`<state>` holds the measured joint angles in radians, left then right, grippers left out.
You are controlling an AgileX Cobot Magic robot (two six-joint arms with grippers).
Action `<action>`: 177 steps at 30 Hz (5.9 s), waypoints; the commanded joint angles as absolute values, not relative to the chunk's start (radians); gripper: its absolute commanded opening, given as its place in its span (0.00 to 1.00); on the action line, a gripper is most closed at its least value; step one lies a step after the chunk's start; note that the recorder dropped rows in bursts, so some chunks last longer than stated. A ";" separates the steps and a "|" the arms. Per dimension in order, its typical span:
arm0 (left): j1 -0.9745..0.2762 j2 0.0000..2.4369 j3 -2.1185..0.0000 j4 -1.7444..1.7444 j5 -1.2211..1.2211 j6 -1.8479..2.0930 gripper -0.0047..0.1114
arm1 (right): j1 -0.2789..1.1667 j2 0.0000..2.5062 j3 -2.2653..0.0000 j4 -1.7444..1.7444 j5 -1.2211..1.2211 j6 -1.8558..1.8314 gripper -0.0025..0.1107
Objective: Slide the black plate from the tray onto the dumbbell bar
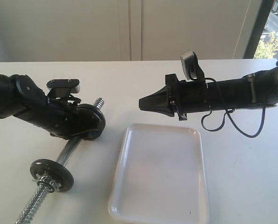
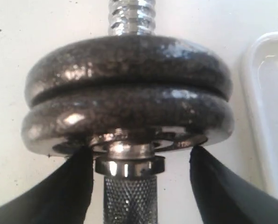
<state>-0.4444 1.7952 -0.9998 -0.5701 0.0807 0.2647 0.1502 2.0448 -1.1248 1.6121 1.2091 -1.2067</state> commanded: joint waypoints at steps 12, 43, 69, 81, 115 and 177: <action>-0.341 1.735 -1.008 -0.529 0.305 0.261 0.62 | 0.140 2.037 -1.130 1.618 1.221 -1.226 0.02; -0.331 0.603 -0.786 0.033 0.635 -0.282 0.04 | 0.140 1.048 -0.888 1.254 0.775 -0.972 0.02; -0.331 0.370 -0.728 0.028 0.650 -0.289 0.04 | 0.140 0.516 -0.813 0.833 0.615 -0.703 0.02; -0.032 0.129 -0.726 0.031 0.658 -0.289 0.04 | 0.140 0.516 -0.813 0.833 0.622 -0.703 0.02; 0.061 0.000 -0.061 -0.097 0.192 -0.025 0.04 | 0.140 0.514 -0.813 0.833 0.627 -0.703 0.02; 0.015 0.000 0.000 -0.039 0.201 -0.124 0.04 | 0.140 0.340 -0.813 0.833 0.625 -0.703 0.02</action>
